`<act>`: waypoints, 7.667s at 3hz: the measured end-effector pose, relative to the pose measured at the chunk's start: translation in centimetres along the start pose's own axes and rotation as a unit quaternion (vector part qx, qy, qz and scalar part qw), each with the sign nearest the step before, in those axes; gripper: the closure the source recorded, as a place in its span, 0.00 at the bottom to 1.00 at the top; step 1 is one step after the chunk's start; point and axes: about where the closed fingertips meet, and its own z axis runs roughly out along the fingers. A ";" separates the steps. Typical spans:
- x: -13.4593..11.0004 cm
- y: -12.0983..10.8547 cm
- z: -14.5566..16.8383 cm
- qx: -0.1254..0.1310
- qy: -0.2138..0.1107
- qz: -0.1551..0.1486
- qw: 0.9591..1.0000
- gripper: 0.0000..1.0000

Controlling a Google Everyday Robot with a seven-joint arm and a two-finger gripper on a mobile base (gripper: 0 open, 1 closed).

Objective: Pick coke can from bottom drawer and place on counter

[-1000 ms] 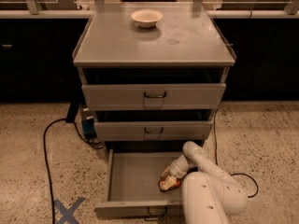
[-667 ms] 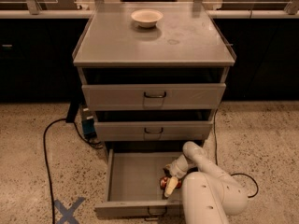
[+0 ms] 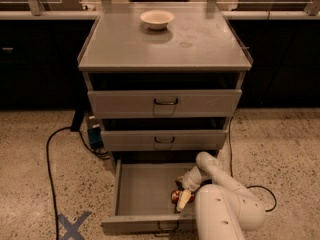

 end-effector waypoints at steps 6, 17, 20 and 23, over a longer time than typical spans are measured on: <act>1.3 0.3 -0.1 0.137 0.032 0.012 0.990 0.00; -22.2 7.8 -30.3 0.111 -0.150 -0.137 0.973 1.00; -30.8 12.1 -41.9 0.149 -0.195 -0.206 0.947 1.00; -32.8 12.3 -44.6 0.136 -0.198 -0.233 0.942 1.00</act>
Offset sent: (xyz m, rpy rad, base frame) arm 0.0344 -0.0527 0.0269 -0.1128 -0.1723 -0.1772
